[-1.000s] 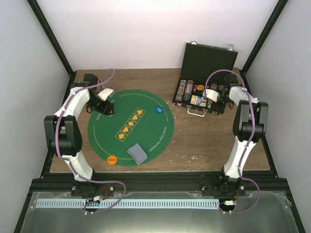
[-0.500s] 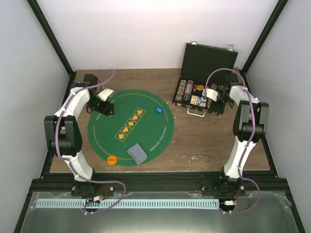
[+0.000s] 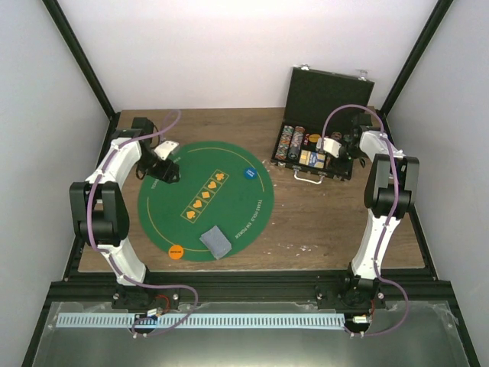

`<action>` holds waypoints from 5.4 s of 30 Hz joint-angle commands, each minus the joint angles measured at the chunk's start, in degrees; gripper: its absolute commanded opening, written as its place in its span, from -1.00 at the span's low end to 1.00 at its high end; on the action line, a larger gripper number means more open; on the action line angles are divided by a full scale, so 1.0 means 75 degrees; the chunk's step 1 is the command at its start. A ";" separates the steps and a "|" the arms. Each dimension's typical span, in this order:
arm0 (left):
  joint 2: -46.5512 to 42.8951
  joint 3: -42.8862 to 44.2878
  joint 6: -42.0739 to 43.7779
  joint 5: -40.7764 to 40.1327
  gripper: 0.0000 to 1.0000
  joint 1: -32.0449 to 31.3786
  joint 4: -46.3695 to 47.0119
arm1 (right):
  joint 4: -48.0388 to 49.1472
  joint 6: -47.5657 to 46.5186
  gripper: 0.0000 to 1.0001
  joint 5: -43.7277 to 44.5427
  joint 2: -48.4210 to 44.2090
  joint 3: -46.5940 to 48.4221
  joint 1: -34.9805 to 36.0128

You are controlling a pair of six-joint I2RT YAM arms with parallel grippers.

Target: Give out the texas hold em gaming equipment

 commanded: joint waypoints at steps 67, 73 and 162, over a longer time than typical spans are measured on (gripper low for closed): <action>-0.0177 -0.0169 0.0167 0.0059 0.48 0.0047 0.0006 | 0.1127 0.1695 0.49 -0.0310 -0.0757 -0.1036 0.1109; -0.0192 -0.0218 0.0165 0.0058 0.48 0.0040 0.0038 | 0.1260 0.1784 0.28 0.0035 -0.0448 -0.1033 0.1203; -0.0282 0.0347 0.0501 0.0370 0.46 0.0350 -0.0191 | 0.0789 0.6119 -0.97 0.0736 -0.1108 -0.2800 0.1880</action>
